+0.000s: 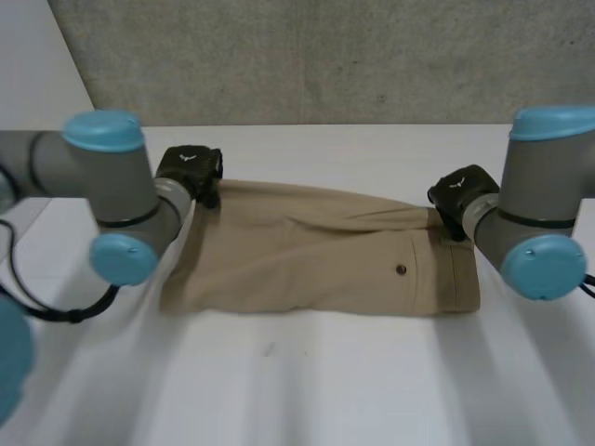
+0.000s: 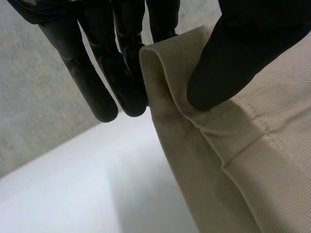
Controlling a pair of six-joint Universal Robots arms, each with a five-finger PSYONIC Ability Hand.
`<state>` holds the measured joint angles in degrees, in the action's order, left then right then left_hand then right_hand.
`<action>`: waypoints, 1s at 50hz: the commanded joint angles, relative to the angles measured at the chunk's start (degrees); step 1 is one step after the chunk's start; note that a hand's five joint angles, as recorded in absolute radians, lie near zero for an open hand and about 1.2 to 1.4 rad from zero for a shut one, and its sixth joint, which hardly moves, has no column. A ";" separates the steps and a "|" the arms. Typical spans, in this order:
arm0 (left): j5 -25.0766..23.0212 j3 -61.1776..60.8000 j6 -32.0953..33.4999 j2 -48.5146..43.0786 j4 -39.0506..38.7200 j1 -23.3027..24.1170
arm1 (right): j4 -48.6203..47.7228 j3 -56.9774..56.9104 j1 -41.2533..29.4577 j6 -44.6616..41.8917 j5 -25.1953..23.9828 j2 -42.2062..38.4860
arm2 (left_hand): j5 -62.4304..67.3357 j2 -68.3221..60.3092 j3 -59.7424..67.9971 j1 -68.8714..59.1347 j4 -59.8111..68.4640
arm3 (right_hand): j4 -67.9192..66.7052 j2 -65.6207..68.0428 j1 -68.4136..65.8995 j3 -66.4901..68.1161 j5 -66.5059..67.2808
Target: Fold the shorts.
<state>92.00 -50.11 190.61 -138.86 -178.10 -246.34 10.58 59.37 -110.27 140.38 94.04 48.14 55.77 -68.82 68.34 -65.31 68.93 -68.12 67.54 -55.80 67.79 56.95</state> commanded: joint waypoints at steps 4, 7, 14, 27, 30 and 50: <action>0.82 5.48 9.85 -9.86 -18.13 3.31 | -19.87 -1.10 -1.61 -1.34 5.70 -6.48 | -54.38 57.43 -56.96 53.93 -57.54 | 34.35 -33.77 22.03 -34.02 -33.18; 0.73 2.40 11.09 -9.42 -23.32 4.28 | -21.82 -0.57 -2.32 -0.99 7.38 -6.05 | -55.71 58.76 -58.28 55.25 -58.87 | 58.12 -57.54 45.80 -57.79 -56.95; 1.34 -9.11 12.33 -1.25 -38.19 5.08 | -23.67 5.75 -2.76 4.80 5.37 3.88 | -55.77 58.82 -58.34 55.31 -58.93 | 58.12 -57.54 45.80 -57.79 -56.95; 0.82 -23.54 11.62 11.32 -27.67 4.81 | -13.32 12.53 0.39 15.78 -14.39 11.71 | -53.03 56.08 -55.60 52.57 -56.19 | 40.28 -39.69 27.96 -39.95 -39.11; 0.82 -23.63 10.83 11.42 -20.02 4.81 | -11.46 11.39 1.63 18.95 -17.13 10.14 | -53.03 56.08 -55.60 52.57 -56.19 | 31.16 -30.58 18.84 -30.83 -29.99; 0.64 -15.99 11.61 1.32 -11.13 0.95 | -1.35 -4.43 5.68 26.70 -21.37 -9.55 | -46.80 49.86 -49.38 46.35 -49.97 | 58.12 -57.54 45.80 -57.79 -56.95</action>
<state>92.64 -70.32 199.91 -132.87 -188.79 -243.60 8.89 58.70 -105.29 167.28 68.88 42.66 3.59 -15.13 14.93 -14.58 15.23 -27.02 27.08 -23.20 27.05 16.92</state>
